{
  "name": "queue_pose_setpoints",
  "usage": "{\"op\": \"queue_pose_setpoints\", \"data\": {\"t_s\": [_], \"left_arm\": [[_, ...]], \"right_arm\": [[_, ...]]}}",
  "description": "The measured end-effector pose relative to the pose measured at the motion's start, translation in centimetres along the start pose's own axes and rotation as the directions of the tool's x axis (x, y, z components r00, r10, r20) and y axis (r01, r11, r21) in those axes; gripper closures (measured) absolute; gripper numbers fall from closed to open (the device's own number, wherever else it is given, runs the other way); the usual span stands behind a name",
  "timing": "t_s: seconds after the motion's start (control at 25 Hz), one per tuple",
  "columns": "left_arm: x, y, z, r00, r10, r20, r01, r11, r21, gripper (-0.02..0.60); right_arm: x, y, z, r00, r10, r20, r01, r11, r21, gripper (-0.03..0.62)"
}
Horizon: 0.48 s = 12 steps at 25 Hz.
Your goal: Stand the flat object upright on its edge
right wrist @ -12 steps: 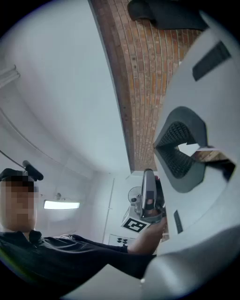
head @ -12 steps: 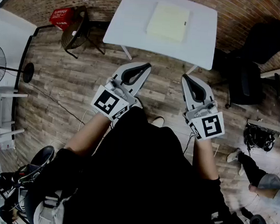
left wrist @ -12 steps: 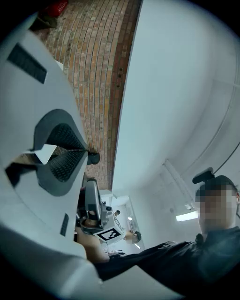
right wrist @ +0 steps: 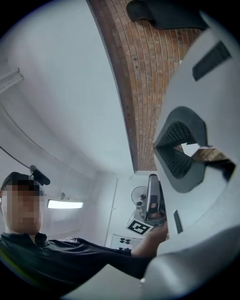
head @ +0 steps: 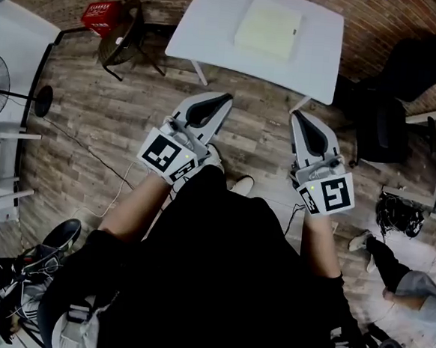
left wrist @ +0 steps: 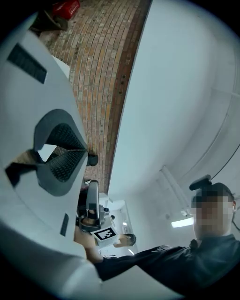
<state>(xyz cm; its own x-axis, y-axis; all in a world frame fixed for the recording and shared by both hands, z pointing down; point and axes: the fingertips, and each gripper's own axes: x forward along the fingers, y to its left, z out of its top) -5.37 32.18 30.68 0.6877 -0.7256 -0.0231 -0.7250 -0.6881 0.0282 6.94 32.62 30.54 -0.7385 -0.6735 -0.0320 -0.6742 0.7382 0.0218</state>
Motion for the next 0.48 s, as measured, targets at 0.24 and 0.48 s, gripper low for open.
{"op": "queue_pose_setpoints", "data": {"t_s": [0.24,0.48], "left_arm": [[-0.4,-0.8,-0.1,1.000,0.006,-0.018,-0.006,1.000,0.002,0.560],[-0.9,-1.5,0.0,1.000,0.001,-0.027,-0.001,1.000,0.020,0.560]], "right_arm": [[-0.7,0.2,-0.4,1.000,-0.006,-0.008,0.006,1.000,0.009,0.586],[-0.9,0.4,-0.5,1.000,-0.008,-0.021,0.008,1.000,0.012,0.580]]}}
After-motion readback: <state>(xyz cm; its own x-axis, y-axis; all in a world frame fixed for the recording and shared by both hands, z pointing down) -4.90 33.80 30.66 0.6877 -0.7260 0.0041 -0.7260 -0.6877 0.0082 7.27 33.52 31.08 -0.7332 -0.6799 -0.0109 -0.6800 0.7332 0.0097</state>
